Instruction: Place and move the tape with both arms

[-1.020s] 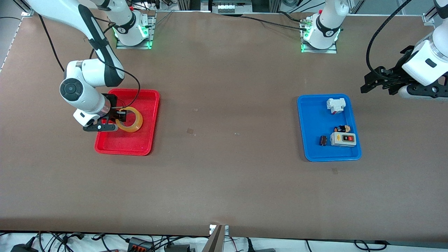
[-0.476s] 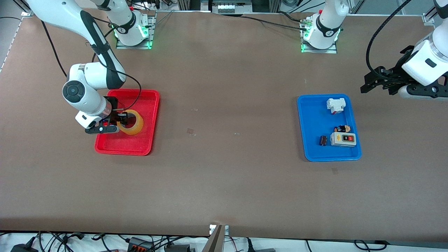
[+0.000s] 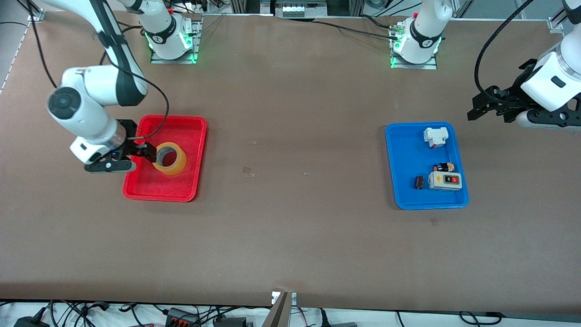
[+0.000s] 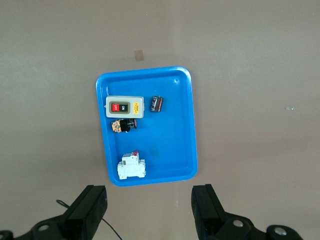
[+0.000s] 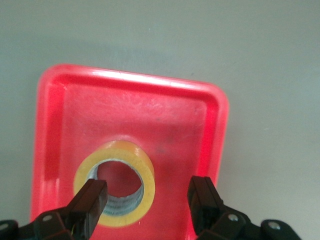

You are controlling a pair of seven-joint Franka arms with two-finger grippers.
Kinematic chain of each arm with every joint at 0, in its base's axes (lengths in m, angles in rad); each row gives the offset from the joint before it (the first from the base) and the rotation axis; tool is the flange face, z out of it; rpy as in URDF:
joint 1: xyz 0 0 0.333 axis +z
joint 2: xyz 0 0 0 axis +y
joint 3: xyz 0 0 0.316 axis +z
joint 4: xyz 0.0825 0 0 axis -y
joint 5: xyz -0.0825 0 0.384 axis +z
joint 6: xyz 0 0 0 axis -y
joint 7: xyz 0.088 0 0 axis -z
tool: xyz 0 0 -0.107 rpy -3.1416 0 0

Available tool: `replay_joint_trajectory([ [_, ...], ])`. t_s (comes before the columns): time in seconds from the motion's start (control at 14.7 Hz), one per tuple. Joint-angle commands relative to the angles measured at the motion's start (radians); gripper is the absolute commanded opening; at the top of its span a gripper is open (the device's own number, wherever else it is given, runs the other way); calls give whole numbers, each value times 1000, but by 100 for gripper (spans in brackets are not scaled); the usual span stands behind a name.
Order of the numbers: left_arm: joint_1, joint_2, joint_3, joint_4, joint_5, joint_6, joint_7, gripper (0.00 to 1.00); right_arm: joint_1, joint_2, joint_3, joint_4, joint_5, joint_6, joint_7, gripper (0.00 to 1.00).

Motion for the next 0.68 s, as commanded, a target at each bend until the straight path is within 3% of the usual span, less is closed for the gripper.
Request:
replay_joint_trajectory([
  [0.0,2,-11,2,-3,2,-14,18,100,-16,-31,17,155,3,-204,12,96],
  [0.2,1,-11,0,-3,2,-14,18,100,-13,-31,22,339,11,-385,15,96],
  [0.61,1,-13,0,-3,2,-17,18,100,1,-31,26,578,15,-597,102,98],
])
